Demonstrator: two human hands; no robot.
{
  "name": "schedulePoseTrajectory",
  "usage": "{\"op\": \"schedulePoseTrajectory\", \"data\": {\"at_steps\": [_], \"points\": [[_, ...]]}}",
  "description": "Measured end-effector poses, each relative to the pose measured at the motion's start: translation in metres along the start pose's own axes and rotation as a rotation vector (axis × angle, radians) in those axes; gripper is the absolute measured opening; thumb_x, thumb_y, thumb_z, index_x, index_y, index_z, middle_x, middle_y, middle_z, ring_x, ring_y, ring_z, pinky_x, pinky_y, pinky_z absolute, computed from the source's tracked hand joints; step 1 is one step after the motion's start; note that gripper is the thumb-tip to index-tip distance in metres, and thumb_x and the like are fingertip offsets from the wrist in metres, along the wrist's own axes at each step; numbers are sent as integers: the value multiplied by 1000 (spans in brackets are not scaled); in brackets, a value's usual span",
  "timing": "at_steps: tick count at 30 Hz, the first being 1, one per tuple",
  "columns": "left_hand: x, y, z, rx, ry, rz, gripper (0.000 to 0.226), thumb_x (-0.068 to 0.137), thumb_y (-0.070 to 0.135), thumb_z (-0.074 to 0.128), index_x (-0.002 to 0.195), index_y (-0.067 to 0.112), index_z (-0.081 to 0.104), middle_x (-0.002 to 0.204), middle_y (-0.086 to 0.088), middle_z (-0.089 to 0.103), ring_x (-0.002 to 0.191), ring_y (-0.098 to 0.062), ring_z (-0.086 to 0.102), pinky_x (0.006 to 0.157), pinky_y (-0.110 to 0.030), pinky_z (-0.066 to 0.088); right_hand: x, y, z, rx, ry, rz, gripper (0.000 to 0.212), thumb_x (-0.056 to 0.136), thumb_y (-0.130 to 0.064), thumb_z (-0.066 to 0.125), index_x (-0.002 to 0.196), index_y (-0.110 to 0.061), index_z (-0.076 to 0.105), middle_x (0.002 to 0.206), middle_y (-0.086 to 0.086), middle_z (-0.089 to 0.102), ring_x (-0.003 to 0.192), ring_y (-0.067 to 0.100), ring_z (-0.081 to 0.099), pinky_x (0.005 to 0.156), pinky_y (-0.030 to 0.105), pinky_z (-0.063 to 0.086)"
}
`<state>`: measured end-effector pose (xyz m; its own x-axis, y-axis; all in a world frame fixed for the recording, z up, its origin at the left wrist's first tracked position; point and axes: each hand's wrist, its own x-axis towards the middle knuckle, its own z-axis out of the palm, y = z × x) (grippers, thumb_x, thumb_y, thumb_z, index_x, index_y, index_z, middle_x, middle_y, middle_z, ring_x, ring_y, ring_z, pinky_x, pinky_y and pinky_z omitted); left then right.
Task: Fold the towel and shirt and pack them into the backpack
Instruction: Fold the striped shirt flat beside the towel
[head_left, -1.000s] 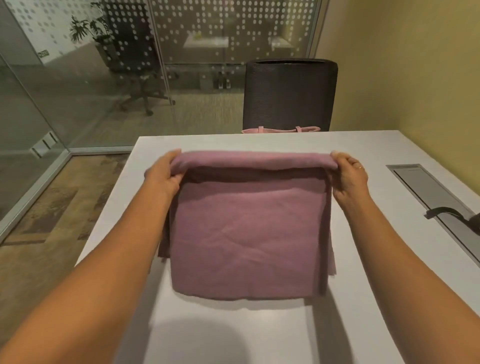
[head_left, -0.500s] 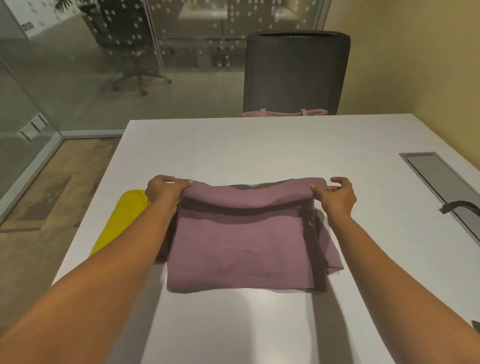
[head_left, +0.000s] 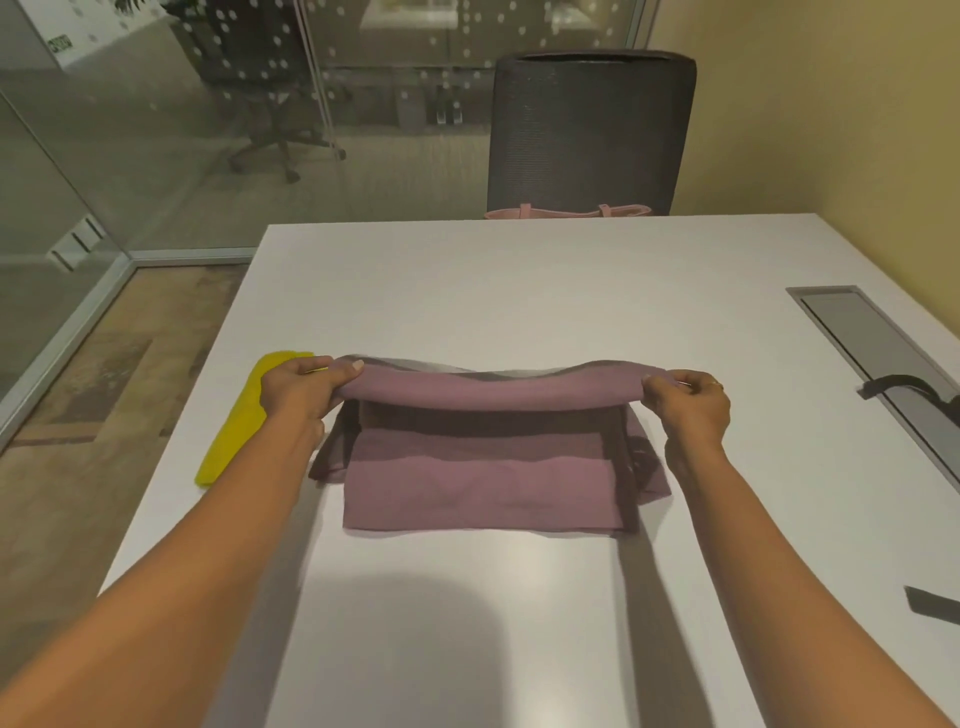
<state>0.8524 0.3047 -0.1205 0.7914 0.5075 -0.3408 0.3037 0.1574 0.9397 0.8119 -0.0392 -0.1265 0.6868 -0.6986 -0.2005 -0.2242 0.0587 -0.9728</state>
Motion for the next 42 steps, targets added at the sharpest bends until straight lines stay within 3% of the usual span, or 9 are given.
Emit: {"op": "schedulePoseTrajectory", "data": {"at_steps": [4, 7, 14, 17, 22, 27, 31, 35, 42], "points": [[-24, -8, -21, -19, -18, -1, 26, 68, 1, 78, 88, 6, 61, 97, -16, 61, 65, -13, 58, 45, -11, 51, -22, 7, -19, -39, -14, -9, 18, 75, -3, 64, 88, -10, 53, 69, -2, 53, 72, 21, 57, 70, 25, 51], [-35, -29, -39, -11, -26, -12, 42, 68, 2, 78, 106, -2, 61, 100, -18, 62, 68, -18, 59, 49, -15, 54, -37, 23, -32, -71, 5, -18, 19, 75, -8, 65, 74, -18, 49, 68, -1, 50, 72, 24, 56, 63, 23, 48], [-59, -86, -57, 225, 63, -108, 42, 64, 7, 83, 99, 6, 61, 117, -19, 62, 103, -34, 60, 93, -42, 51, -62, 65, -47, -284, 2, 39, 22, 78, -6, 65, 90, -6, 48, 83, 10, 51, 73, 24, 48, 47, 9, 40], [-74, -90, -51, 372, 98, -65, 44, 69, 2, 78, 109, -1, 59, 120, -18, 59, 110, -34, 56, 93, -36, 47, -65, 77, -48, -366, -20, 99, 24, 77, -4, 65, 93, -6, 48, 96, 18, 55, 79, 28, 53, 66, 29, 49], [-79, -85, -37, 668, 80, 363, 34, 75, -3, 64, 108, 2, 57, 124, -19, 46, 113, -38, 49, 92, -46, 48, -76, 67, -33, -652, 53, -265, 24, 80, -6, 56, 104, -4, 58, 119, 13, 51, 110, 33, 47, 89, 44, 41], [-84, -84, -11, 993, -321, 837, 35, 93, 18, 50, 128, 14, 52, 151, -9, 30, 141, -29, 23, 113, -44, 23, -85, 74, 1, -897, -331, -719, 44, 88, -34, 33, 119, -15, 59, 139, 9, 47, 128, 31, 41, 99, 49, 36], [-68, -97, -1, 1405, -525, 730, 57, 96, 49, 28, 147, 30, 14, 159, -1, -3, 146, -23, -5, 116, -49, -1, -83, 97, 19, -1285, -624, -724, 71, 84, -68, 4, 146, -36, 17, 158, -4, 4, 146, 21, 0, 111, 59, 2], [-47, -112, -18, 1494, -498, 501, 62, 94, 56, 19, 147, 34, -3, 158, 2, -10, 146, -21, -7, 115, -52, -2, -73, 113, 11, -1332, -624, -665, 103, 59, -78, -28, 147, -37, 6, 158, -5, -3, 146, 19, -6, 112, 58, -3], [-40, -119, -21, 1442, -419, 539, 67, 93, 56, 21, 148, 27, -4, 158, 3, -7, 146, -19, -5, 116, -51, 0, -70, 120, 11, -1219, -548, -623, 78, 80, -70, -3, 146, -35, 19, 157, -6, 9, 145, 15, 3, 114, 51, 0]]}}
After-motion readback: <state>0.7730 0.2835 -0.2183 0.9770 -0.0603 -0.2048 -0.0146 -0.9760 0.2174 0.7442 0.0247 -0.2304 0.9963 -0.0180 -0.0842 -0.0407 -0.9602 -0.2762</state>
